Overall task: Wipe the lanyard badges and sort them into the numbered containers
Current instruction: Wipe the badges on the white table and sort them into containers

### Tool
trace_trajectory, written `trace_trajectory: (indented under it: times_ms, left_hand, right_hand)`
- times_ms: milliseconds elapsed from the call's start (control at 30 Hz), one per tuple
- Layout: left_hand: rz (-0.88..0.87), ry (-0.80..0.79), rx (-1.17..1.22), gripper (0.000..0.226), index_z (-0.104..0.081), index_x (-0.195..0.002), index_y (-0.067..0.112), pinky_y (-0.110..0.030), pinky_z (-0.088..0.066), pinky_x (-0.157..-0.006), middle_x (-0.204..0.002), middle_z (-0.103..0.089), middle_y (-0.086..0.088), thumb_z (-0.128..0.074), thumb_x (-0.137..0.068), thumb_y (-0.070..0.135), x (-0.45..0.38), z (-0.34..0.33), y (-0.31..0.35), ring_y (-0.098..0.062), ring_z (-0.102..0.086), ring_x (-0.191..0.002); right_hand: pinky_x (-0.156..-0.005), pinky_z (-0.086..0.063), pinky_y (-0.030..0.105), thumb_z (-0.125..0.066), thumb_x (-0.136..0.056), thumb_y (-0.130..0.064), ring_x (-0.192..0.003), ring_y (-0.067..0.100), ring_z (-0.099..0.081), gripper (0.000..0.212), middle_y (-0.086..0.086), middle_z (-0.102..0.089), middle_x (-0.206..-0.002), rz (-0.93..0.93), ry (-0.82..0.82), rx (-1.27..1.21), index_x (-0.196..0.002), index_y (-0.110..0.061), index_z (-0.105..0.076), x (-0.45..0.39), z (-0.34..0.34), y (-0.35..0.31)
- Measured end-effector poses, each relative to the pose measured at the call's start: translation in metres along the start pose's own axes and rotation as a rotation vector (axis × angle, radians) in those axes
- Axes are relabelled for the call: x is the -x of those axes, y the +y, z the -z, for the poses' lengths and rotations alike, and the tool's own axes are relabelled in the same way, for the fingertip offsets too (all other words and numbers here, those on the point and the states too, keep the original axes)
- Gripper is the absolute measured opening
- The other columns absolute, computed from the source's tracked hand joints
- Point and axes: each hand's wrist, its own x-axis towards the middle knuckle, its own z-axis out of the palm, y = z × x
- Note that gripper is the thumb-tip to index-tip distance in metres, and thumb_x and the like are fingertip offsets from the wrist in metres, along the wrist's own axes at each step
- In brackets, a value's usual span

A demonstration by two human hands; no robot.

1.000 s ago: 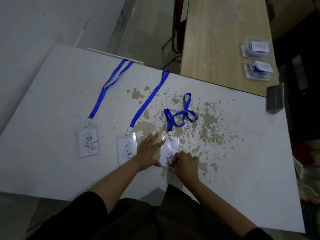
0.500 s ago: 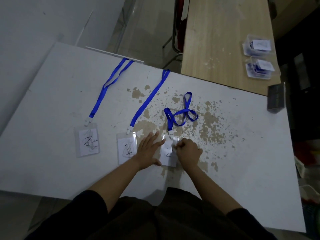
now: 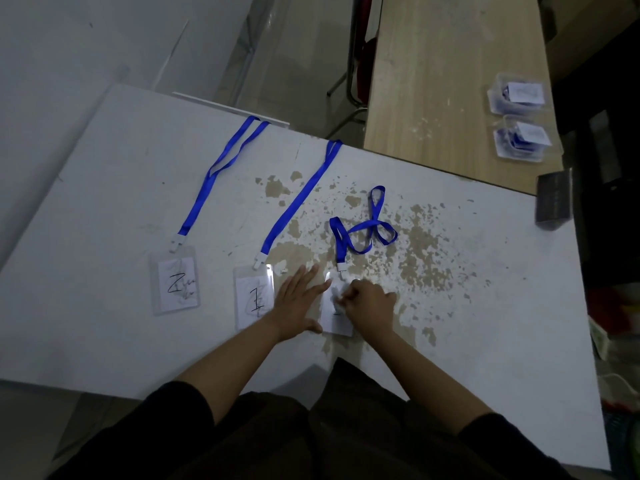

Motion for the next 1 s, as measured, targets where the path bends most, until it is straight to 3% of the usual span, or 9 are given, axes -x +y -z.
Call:
trace_trajectory:
  times_ms: [133, 267, 333, 500, 700, 867, 1000]
  left_hand:
    - [-0.004, 0.011, 0.021, 0.102, -0.008, -0.154, 0.033, -0.042, 0.007, -0.120, -0.161, 0.019, 0.000, -0.075, -0.077, 0.045, 0.001, 0.000, -0.001, -0.021, 0.025, -0.146]
    - [-0.015, 0.013, 0.005, 0.102, -0.005, -0.153, 0.033, -0.042, 0.007, -0.121, -0.160, 0.021, 0.000, -0.073, -0.078, 0.048, 0.000, -0.003, -0.003, -0.022, 0.025, -0.146]
    - [-0.019, 0.012, 0.000, 0.102, -0.004, -0.153, 0.033, -0.042, 0.007, -0.121, -0.160, 0.022, 0.000, -0.072, -0.079, 0.048, -0.001, -0.003, -0.004, -0.022, 0.025, -0.146]
    - [-0.016, 0.005, -0.001, 0.102, -0.006, -0.154, 0.033, -0.043, 0.007, -0.120, -0.160, 0.021, 0.000, -0.073, -0.078, 0.048, 0.000, -0.003, -0.004, -0.022, 0.026, -0.146]
    - [-0.015, -0.001, 0.006, 0.102, -0.003, -0.153, 0.033, -0.043, 0.007, -0.121, -0.160, 0.022, -0.001, -0.071, -0.080, 0.048, 0.000, -0.001, -0.003, -0.022, 0.026, -0.146]
    - [-0.004, -0.006, -0.005, 0.103, -0.006, -0.154, 0.032, -0.044, 0.006, -0.121, -0.161, 0.021, -0.001, -0.074, -0.078, 0.046, 0.001, 0.001, 0.000, -0.023, 0.025, -0.146]
    - [-0.006, -0.002, 0.011, 0.102, -0.005, -0.154, 0.032, -0.042, 0.007, -0.121, -0.160, 0.021, -0.001, -0.073, -0.079, 0.046, 0.000, 0.003, 0.001, -0.023, 0.024, -0.147]
  right_hand:
    - [-0.081, -0.024, 0.037, -0.063, -0.082, -0.018, -0.085, 0.018, -0.059, 0.012, -0.007, -0.061, -0.089, -0.176, 0.081, -0.122, -0.072, -0.024, -0.060, -0.019, 0.015, 0.001]
    - [-0.086, -0.028, 0.038, -0.067, -0.082, -0.042, -0.077, 0.005, -0.050, 0.020, -0.014, -0.056, -0.079, 0.069, -0.072, 0.009, -0.068, -0.030, -0.059, 0.013, -0.007, -0.005]
    - [-0.084, -0.028, 0.036, -0.067, -0.081, -0.046, -0.078, 0.005, -0.051, 0.021, -0.016, -0.052, -0.077, 0.159, -0.077, 0.065, -0.068, -0.034, -0.055, 0.020, -0.010, -0.002]
    - [-0.084, -0.024, 0.037, -0.064, -0.085, -0.033, -0.084, 0.016, -0.058, 0.016, -0.009, -0.058, -0.084, -0.056, 0.014, -0.036, -0.071, -0.026, -0.059, -0.002, 0.004, -0.009]
    - [-0.084, -0.030, 0.036, -0.064, -0.079, -0.049, -0.072, 0.005, -0.049, 0.021, -0.014, -0.052, -0.079, 0.190, -0.078, 0.057, -0.071, -0.030, -0.057, 0.033, -0.013, -0.003]
    - [-0.084, -0.030, 0.036, -0.064, -0.084, -0.030, -0.078, 0.013, -0.057, 0.020, -0.009, -0.054, -0.082, -0.080, 0.037, -0.073, -0.068, -0.027, -0.053, 0.007, 0.000, -0.008]
    - [-0.084, -0.029, 0.034, -0.069, -0.078, -0.049, -0.073, 0.003, -0.049, 0.026, -0.014, -0.052, -0.079, 0.158, -0.048, 0.030, -0.068, -0.034, -0.051, 0.037, -0.016, -0.003]
